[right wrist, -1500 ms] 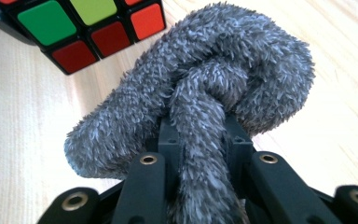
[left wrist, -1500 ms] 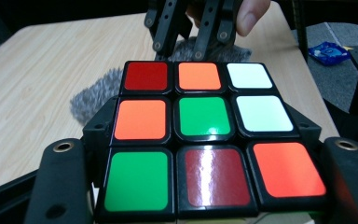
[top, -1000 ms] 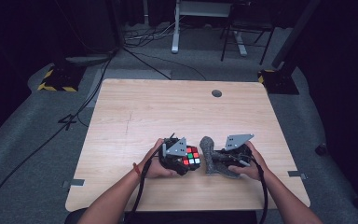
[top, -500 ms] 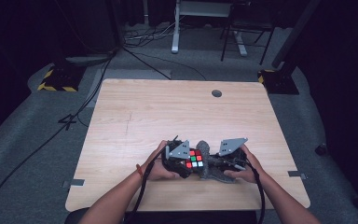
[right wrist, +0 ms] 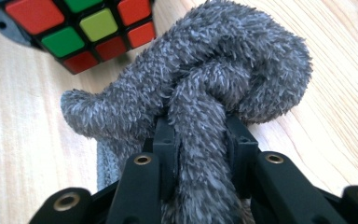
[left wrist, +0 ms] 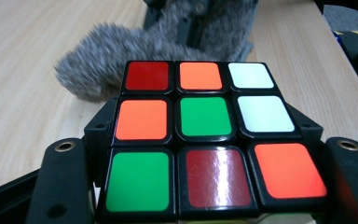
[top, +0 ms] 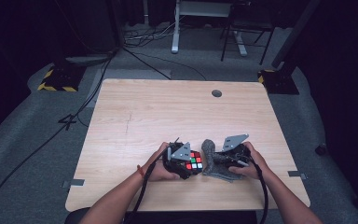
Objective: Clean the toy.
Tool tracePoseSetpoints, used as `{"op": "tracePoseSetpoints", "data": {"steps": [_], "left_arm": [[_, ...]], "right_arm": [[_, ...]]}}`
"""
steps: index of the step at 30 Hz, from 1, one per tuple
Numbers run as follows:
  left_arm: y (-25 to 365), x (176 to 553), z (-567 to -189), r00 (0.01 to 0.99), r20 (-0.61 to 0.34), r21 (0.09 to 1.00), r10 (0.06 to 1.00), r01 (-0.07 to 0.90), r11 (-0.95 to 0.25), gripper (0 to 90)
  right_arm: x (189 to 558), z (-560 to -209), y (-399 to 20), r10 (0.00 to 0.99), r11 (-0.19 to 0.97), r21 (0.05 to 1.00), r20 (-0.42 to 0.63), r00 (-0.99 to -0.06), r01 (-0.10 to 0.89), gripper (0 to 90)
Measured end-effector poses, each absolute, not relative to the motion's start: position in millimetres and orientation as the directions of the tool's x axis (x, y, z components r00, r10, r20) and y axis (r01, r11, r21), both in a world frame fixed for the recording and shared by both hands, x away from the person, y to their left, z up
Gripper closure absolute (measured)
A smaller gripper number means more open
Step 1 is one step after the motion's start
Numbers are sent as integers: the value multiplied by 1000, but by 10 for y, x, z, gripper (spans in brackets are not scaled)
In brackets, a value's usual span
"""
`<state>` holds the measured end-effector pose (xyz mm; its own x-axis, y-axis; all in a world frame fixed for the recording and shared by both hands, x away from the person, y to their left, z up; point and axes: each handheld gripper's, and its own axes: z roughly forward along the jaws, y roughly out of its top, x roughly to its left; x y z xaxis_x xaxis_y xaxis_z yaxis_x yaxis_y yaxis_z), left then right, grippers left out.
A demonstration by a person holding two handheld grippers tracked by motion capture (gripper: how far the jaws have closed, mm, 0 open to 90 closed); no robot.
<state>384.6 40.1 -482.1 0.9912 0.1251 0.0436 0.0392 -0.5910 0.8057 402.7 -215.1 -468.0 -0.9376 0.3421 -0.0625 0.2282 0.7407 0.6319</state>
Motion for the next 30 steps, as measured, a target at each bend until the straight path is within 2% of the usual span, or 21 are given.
{"op": "tracePoseSetpoints", "data": {"steps": [16,30], "left_arm": [[388,3905,-4954,992,6,772,125,75,-631,325],[447,3854,-4877,990,38,758,136,61,-650,239]], "right_arm": [[4053,-4707,-2171,359,740,624,-50,-932,252,587],[4028,-4614,-2208,359,720,652,-56,-932,238,449]]}}
